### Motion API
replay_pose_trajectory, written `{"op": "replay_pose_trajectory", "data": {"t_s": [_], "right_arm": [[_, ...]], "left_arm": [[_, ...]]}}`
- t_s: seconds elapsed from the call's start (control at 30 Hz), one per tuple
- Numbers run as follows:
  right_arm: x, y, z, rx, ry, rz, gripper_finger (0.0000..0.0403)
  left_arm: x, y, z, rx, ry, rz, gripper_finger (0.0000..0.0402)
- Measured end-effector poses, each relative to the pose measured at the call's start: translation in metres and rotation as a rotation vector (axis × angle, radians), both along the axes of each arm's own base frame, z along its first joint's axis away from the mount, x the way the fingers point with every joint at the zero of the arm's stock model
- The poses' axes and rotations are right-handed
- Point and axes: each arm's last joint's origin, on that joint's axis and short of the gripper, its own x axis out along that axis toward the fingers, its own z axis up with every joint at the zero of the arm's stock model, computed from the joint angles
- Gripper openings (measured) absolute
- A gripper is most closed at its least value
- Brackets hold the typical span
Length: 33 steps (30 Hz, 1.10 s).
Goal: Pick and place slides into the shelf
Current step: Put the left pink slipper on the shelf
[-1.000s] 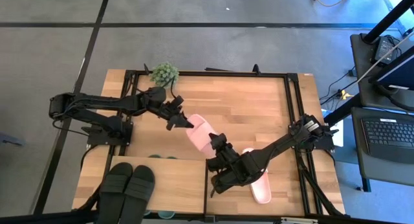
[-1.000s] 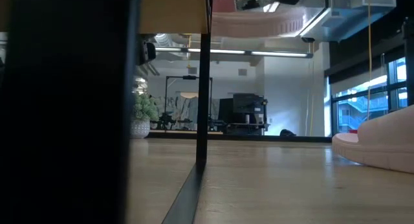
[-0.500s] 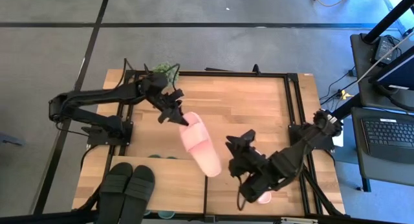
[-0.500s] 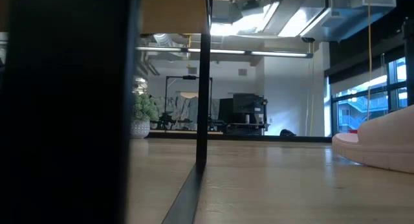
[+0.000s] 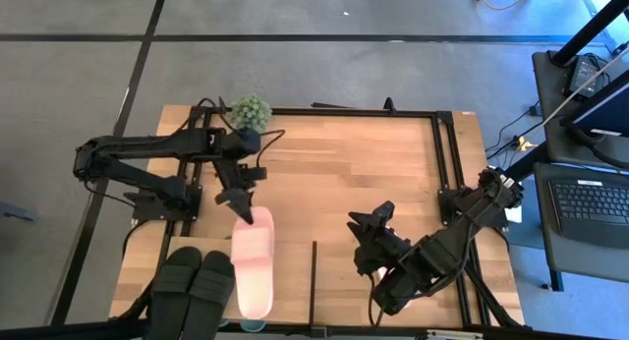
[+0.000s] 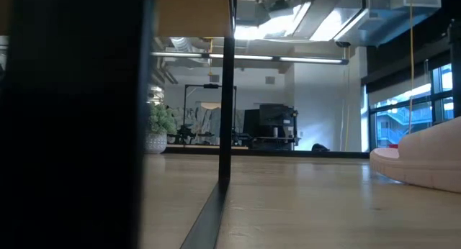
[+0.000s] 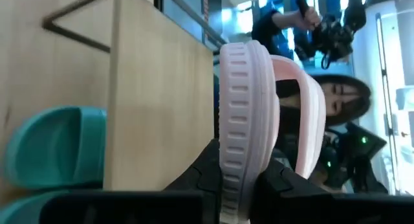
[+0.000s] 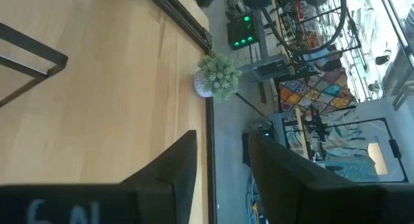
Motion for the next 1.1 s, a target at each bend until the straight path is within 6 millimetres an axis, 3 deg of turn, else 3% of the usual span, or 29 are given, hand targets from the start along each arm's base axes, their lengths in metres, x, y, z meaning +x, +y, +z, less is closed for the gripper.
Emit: {"op": "replay_pose_trajectory", "data": {"t_s": [0.4,0.63,0.83,1.1], "right_arm": [[0.012,-0.018,-0.001,-0.004,0.011,-0.061,0.0142],[0.016,-0.024,-0.003,0.031,0.035,-0.072,0.0142],[0.016,-0.024,-0.004,0.067,0.041,-0.072,0.0142],[0.016,-0.024,-0.004,0.081,0.043,-0.072,0.0142]], "left_arm": [[0.016,-0.041,-0.007,0.026,0.063,-0.087,0.0031],[0.031,-0.057,-0.028,0.029,0.158,-0.149,0.0033],[0.043,-0.062,-0.046,0.026,0.219,-0.185,0.0032],[0.043,-0.058,-0.050,0.041,0.257,-0.168,0.0053]]}}
